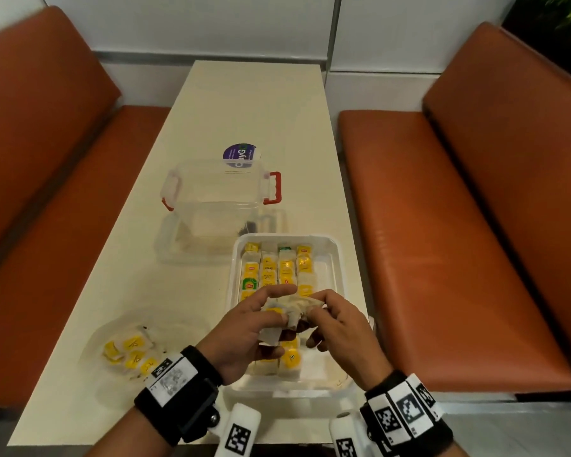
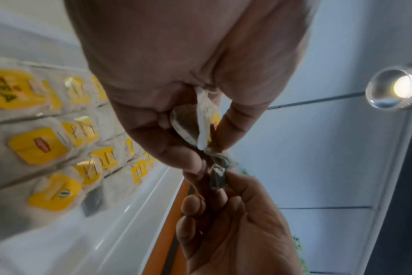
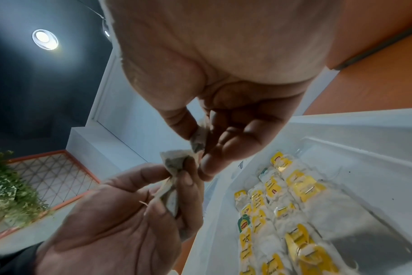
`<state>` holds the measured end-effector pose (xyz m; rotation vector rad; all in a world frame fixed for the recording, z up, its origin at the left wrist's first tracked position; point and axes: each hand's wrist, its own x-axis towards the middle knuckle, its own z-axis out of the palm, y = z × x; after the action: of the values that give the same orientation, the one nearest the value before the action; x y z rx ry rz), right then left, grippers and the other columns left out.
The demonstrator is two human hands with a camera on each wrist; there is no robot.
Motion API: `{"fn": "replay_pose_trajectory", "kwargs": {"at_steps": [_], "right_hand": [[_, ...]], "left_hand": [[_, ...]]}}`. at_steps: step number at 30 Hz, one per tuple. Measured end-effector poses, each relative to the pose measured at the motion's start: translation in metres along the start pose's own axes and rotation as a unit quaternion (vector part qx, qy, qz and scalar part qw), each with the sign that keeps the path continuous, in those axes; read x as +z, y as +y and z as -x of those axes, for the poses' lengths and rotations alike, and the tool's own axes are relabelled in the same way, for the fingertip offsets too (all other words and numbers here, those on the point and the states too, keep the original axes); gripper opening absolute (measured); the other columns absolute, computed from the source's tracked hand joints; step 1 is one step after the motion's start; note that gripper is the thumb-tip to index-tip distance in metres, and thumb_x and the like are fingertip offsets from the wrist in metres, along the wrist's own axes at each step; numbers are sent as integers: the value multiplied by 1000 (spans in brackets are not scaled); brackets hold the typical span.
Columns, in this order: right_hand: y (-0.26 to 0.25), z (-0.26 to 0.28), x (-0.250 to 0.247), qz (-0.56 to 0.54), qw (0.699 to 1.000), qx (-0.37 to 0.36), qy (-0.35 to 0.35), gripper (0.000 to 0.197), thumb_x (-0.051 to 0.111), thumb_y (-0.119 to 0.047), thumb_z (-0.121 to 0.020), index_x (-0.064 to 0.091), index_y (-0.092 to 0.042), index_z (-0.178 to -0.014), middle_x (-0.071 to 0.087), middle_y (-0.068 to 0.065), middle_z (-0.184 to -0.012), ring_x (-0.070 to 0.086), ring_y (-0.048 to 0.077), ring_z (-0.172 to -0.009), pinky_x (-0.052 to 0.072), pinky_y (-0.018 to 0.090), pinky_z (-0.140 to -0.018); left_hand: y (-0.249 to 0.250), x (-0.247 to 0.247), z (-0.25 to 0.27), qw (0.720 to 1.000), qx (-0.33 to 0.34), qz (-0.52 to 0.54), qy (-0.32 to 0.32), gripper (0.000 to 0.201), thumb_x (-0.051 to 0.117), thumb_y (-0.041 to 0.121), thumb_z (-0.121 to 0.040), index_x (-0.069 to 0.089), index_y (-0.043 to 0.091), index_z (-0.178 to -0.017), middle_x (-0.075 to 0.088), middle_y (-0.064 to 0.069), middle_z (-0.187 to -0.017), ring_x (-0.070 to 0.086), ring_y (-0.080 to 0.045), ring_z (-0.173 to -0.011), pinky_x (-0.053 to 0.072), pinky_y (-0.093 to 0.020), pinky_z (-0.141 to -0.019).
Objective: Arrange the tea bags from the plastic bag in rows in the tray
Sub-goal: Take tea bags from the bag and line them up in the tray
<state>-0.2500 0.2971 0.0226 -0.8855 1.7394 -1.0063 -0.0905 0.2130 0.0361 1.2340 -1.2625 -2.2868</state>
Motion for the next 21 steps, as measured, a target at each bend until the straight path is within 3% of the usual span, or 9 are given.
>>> {"fn": "replay_pose_trajectory", "kwargs": {"at_steps": [3, 7, 9, 13, 17, 21], "right_hand": [[-2, 0, -1, -18, 1000, 6, 0, 10, 52, -22, -99, 62, -20, -98, 75, 5, -84, 69, 22, -65, 49, 31, -59], [-4, 0, -7, -64, 998, 23, -10, 12, 48, -17, -99, 60, -15, -102, 76, 8, -90, 65, 22, -65, 47, 33, -61], [-6, 1, -9, -95, 995, 37, -11, 13, 48, -15, -98, 60, -11, -101, 76, 8, -90, 62, 20, -66, 46, 31, -60], [-2, -1, -13, -119, 991, 51, 18, 18, 54, -12, -96, 66, -15, -84, 64, 1, -76, 56, 13, -66, 46, 28, -58], [2, -2, -15, -144, 988, 53, 27, 21, 55, -9, -94, 67, -14, -77, 57, -1, -71, 47, 11, -60, 42, 26, -55], [-3, -1, -21, -237, 969, 61, 26, 26, 47, -6, -94, 57, -13, -71, 49, 2, -69, 45, 12, -57, 41, 25, -52]], "left_hand": [[-3, 4, -4, 996, -12, 88, 12, 36, 53, 3, -95, 69, 29, -115, 73, -11, -113, 70, -25, -96, 51, -29, -60], [-8, 10, -9, 983, -18, 177, 44, 33, 51, 2, -93, 70, 22, -111, 72, -10, -98, 65, -19, -76, 49, -26, -52], [-11, 12, -12, 971, -31, 227, 64, 28, 50, 1, -92, 69, 20, -100, 68, -12, -90, 63, -17, -67, 47, -23, -46], [-10, 16, -14, 948, -59, 300, 85, 13, 58, 8, -85, 65, 18, -81, 70, -8, -91, 58, -16, -57, 42, -19, -39], [-3, 18, -10, 980, -45, 179, 77, 17, 76, 19, -82, 62, 27, -78, 66, 2, -81, 56, -11, -60, 34, -18, -39], [5, 18, -3, 993, -32, 95, 67, 32, 75, 3, -82, 67, 25, -103, 71, -3, -92, 57, -13, -63, 35, -21, -45]]}}
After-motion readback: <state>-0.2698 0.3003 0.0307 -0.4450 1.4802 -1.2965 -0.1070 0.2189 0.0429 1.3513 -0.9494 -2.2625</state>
